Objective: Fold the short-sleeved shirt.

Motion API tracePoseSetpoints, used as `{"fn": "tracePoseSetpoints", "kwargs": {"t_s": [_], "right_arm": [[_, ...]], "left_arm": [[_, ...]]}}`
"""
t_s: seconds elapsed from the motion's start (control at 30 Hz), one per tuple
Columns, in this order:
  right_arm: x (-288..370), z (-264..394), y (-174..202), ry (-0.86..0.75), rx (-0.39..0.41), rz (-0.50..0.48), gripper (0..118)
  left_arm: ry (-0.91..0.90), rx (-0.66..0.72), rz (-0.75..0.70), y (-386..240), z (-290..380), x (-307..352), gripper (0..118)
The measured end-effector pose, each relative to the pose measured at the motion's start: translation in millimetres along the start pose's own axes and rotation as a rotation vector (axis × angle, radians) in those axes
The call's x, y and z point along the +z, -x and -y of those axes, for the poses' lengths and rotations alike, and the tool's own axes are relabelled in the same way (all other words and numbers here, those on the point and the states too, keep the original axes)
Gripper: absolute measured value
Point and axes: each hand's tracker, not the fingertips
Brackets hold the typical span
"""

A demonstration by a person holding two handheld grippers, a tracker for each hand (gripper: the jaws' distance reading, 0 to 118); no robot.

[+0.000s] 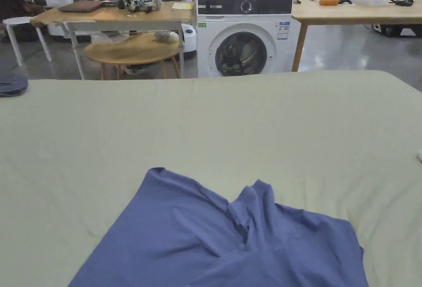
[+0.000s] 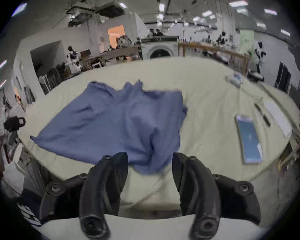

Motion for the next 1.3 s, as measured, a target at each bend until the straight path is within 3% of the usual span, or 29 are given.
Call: {"fn": "tracePoseSetpoints", "kwargs": {"t_s": [0.1,0.13,0.17,0.2,0.23,0.37,0.57,0.6,0.67,0.7,0.87,0.9,0.97,1.17,1.2,1.27,1.3], "right_arm": [[12.9,-31.7,18.9,-0.121,0.070,0.012,53],[14.0,-41.8,24.0,-0.158,0.074,-0.003,41],[15.3,-51.7,28.7,-0.188,0.076,-0.034,19],[15.3,-58.9,32.1,-0.207,0.076,-0.054,4],[13.6,-65.7,36.2,-0.228,0.078,-0.073,0],[1.5,-76.3,46.4,-0.235,0.080,-0.079,0],[5.6,-74.9,53.5,-0.260,0.099,-0.053,0],[5.7,-74.1,52.6,-0.259,0.100,-0.055,0],[5.6,-72.2,49.8,-0.247,0.090,-0.066,0],[4.9,-71.0,48.4,-0.240,0.079,-0.073,0],[2.7,-65.1,39.8,-0.210,0.020,-0.093,0],[3.3,-64.7,38.3,-0.204,0.018,-0.090,0],[4.7,-64.4,35.3,-0.190,0.022,-0.082,0],[-10.4,-83.3,17.3,-0.166,-0.013,-0.091,0],[-16.5,-93.3,15.3,-0.168,-0.006,-0.087,13],[-37.2,-124.3,5.9,-0.151,0.031,-0.080,65],[-53.5,-142.4,0.1,-0.107,0.063,-0.084,69]], "left_arm": [[-0.094,-0.048,-0.007,-26.2,-26.8,10.0,54],[-0.127,-0.070,0.012,-35.6,-35.5,13.5,47],[-0.150,-0.085,0.025,-43.4,-44.6,15.0,32],[-0.165,-0.094,0.043,-49.9,-50.2,17.0,3],[-0.185,-0.106,0.083,-56.4,-55.8,18.6,0],[-0.191,-0.060,0.170,-62.9,-61.3,15.1,0],[-0.127,0.062,0.041,-22.3,-53.4,15.8,0],[-0.066,0.102,0.042,-11.3,-51.1,10.4,6],[0.047,0.188,0.047,14.1,-34.5,-5.8,46],[0.093,0.202,0.042,14.3,-28.5,-11.5,47],[0.271,0.293,-0.019,24.8,37.9,-66.6,46],[0.296,0.305,-0.018,22.9,45.6,-72.2,38],[0.209,0.255,-0.018,13.8,51.6,-64.0,0],[0.297,0.159,-0.022,6.2,53.4,-83.2,0],[0.301,0.146,-0.026,5.9,52.3,-84.5,0],[0.307,0.139,-0.029,4.6,50.5,-81.1,0],[0.308,0.142,-0.030,5.4,50.4,-81.6,0]]}}
